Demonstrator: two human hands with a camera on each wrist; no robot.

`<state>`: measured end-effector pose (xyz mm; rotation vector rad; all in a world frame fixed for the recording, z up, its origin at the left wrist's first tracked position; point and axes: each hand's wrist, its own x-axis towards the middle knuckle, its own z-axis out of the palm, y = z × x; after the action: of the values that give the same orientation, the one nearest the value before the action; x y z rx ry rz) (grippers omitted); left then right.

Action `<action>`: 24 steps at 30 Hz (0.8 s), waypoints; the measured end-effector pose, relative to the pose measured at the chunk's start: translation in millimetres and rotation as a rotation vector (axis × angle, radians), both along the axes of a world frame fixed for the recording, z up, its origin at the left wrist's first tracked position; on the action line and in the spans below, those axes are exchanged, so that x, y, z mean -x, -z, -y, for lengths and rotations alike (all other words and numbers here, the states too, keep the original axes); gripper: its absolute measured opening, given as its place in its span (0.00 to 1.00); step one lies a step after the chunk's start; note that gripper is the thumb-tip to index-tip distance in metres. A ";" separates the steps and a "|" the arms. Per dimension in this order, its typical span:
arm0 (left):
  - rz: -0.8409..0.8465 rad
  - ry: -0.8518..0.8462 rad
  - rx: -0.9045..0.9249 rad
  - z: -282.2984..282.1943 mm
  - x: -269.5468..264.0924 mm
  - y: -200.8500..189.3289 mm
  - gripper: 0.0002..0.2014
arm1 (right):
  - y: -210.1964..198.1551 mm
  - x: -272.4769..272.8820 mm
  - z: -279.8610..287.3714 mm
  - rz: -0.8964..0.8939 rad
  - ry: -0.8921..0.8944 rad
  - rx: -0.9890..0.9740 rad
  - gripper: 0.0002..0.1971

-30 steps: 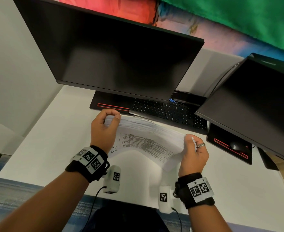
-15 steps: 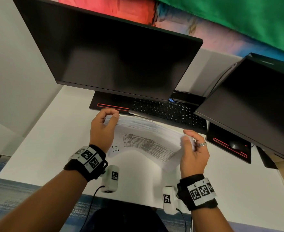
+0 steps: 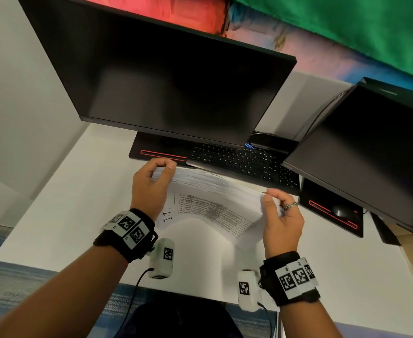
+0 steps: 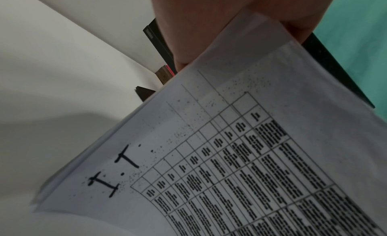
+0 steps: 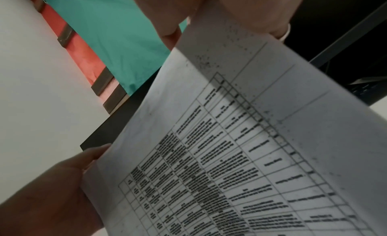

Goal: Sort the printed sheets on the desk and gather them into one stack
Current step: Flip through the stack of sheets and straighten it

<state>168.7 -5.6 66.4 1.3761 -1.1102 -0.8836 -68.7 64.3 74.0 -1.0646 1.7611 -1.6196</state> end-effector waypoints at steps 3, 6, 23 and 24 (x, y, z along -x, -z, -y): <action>-0.009 0.011 -0.026 0.8 -2.0 0.6 0.07 | 1.8 2.4 -1.0 -0.015 -0.014 0.004 0.06; -0.015 0.023 -0.031 1.1 -1.4 -0.3 0.07 | 5.9 4.4 -1.7 -0.031 0.020 -0.021 0.07; -0.118 0.280 -0.077 3.0 -22.0 8.6 0.27 | 14.4 12.0 -7.2 0.222 -0.061 -0.019 0.37; -0.114 0.356 -0.113 2.0 -27.2 11.0 0.32 | 18.2 16.5 -11.3 0.230 -0.108 -0.069 0.41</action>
<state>195.9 -7.6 55.4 1.2196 -1.2533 -1.2832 -85.2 75.7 55.8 -0.8872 1.5706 -1.5371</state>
